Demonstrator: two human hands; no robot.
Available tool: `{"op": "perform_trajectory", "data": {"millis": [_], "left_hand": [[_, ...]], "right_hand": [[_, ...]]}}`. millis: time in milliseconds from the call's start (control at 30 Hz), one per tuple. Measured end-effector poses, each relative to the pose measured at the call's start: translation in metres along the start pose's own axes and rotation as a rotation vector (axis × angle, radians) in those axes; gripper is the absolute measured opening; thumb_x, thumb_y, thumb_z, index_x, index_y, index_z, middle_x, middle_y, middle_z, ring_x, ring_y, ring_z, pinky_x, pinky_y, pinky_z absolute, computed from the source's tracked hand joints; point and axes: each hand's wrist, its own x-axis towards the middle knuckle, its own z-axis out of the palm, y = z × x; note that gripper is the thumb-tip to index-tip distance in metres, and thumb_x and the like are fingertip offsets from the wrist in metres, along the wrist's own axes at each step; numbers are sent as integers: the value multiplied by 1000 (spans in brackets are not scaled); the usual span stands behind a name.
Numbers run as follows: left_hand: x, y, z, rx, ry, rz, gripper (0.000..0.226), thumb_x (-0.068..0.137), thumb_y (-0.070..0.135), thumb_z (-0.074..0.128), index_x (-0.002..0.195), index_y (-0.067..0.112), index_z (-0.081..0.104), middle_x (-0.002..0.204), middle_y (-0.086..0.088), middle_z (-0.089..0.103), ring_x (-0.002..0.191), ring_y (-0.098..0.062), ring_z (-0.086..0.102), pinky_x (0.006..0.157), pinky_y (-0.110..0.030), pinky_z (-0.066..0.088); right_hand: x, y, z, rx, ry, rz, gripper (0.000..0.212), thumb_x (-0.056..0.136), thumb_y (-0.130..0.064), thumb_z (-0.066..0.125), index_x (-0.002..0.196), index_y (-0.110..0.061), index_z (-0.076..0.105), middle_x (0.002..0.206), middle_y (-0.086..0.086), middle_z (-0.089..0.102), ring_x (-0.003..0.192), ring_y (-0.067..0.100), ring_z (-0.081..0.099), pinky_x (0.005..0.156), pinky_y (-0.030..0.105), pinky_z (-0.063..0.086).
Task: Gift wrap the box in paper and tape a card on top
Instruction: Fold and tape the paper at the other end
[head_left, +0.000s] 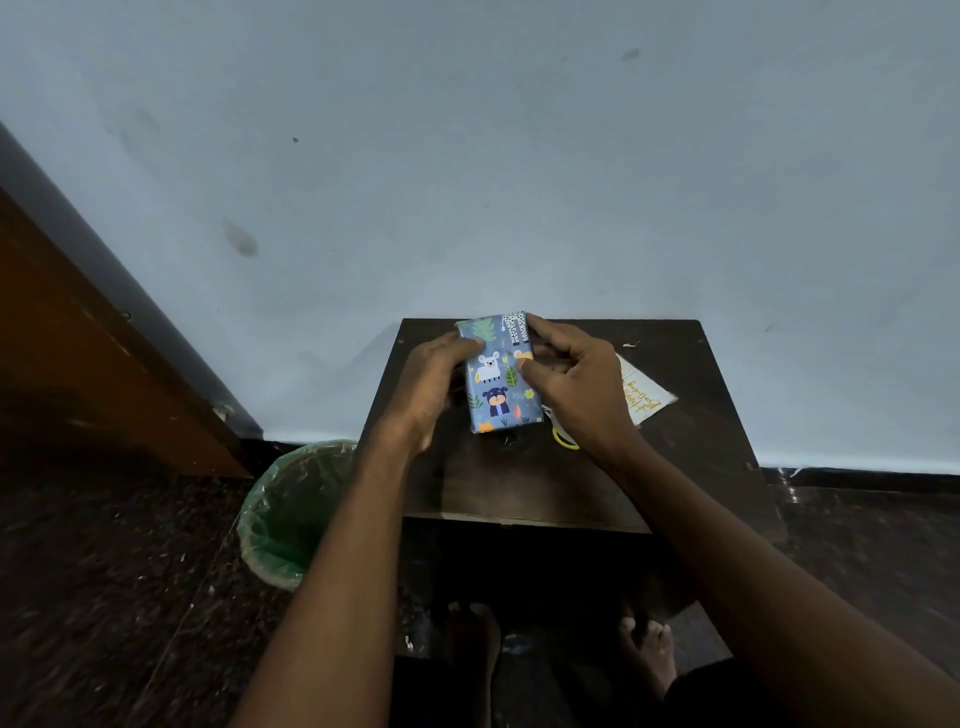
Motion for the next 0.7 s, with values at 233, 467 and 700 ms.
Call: {"op": "perform_trajectory", "data": {"millis": [233, 467, 700], "left_hand": [[-2, -5, -4, 224, 59, 199, 18, 92, 17, 74, 108, 23, 78, 103, 3, 82, 97, -19, 79, 89, -47, 65], [-7, -3, 0, 269, 113, 223, 25, 87, 28, 82, 111, 23, 77, 100, 5, 82, 91, -15, 80, 87, -50, 65], [-9, 1, -5, 250, -11, 193, 30, 98, 7, 60, 121, 18, 76, 106, -1, 82, 102, -22, 79, 87, -46, 66]], "right_hand": [[0, 0, 2, -65, 10, -78, 51, 87, -10, 74, 138, -13, 68, 125, -1, 73, 107, 13, 73, 89, 44, 63], [-2, 1, 1, -158, -1, -166, 49, 89, -8, 76, 137, -10, 68, 123, -1, 71, 110, 10, 70, 91, 40, 61], [3, 2, -3, -82, 70, -51, 43, 86, 0, 74, 128, -11, 74, 112, -1, 76, 93, 6, 72, 84, 27, 60]]}}
